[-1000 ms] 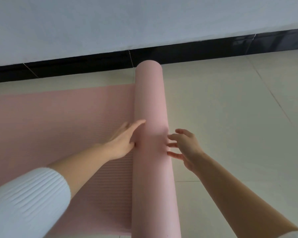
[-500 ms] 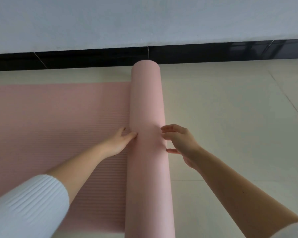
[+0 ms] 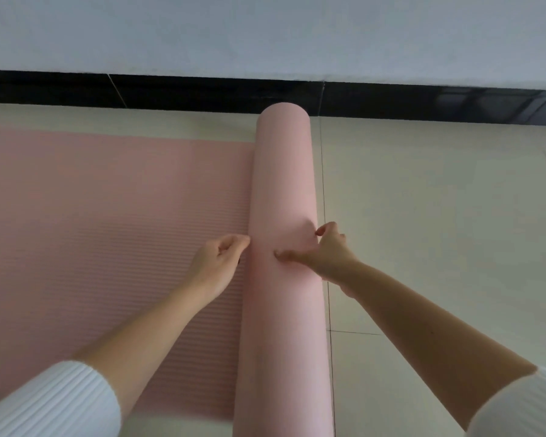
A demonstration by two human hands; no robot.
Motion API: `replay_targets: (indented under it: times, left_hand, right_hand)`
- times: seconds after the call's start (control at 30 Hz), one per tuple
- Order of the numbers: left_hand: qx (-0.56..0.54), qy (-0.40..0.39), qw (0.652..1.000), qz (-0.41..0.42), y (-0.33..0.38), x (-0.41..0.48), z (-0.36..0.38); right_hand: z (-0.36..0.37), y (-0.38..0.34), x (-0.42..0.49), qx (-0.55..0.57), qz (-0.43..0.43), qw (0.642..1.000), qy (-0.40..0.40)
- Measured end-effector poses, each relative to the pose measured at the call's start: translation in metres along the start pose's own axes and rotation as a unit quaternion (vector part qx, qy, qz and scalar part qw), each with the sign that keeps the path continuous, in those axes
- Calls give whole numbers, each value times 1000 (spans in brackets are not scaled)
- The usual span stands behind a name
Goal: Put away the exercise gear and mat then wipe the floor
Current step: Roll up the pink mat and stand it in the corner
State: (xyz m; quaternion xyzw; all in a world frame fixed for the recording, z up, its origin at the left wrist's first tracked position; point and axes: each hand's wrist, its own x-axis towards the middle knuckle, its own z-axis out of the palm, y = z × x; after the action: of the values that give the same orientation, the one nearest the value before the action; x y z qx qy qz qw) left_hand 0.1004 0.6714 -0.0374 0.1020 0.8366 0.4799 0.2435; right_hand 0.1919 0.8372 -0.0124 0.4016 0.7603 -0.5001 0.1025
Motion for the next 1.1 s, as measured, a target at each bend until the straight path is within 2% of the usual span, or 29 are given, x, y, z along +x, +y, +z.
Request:
replay_targets:
  times: [0.1, 0.17, 0.23, 0.37, 0.47, 0.57, 0.63, 0.7, 0.83, 1.1]
  left_hand:
    - [-67, -55, 990, -107, -7, -5, -17]
    - [-118, -103, 974, -164, -15, -7, -29]
    - [-101, -114, 975, -160, -23, -10, -37]
    - [-83, -53, 982, -163, -36, -10, -50]
    - [-104, -34, 983, -148, -39, -9, -54]
    - [-100, -18, 991, -89, -40, -9, -58]
    - [-73, -12, 995, -71, -43, -6, -63]
    - [-69, -25, 994, -75, -46, -4, -67]
    - [-99, -52, 990, -82, -38, -7, -65]
    - [-118, -72, 985, -105, -17, -10, -54]
  right_hand:
    - [13, -15, 0, 76, -24, 997, 4]
    - [16, -27, -2, 179, -27, 982, -51]
    - [23, -35, -2, 191, -45, 977, -81]
    - [43, -49, -3, 26, -42, 999, 2]
    - [51, -48, -5, -24, -25, 999, -10]
    - [57, -46, -4, 66, -19, 995, -72]
    - [57, -46, -3, 118, -9, 991, -64]
    - [59, -44, -1, 129, 1, 989, -74]
    - [70, -36, -3, 170, 35, 973, -155]
    - [52, -25, -4, 202, 20, 966, -163]
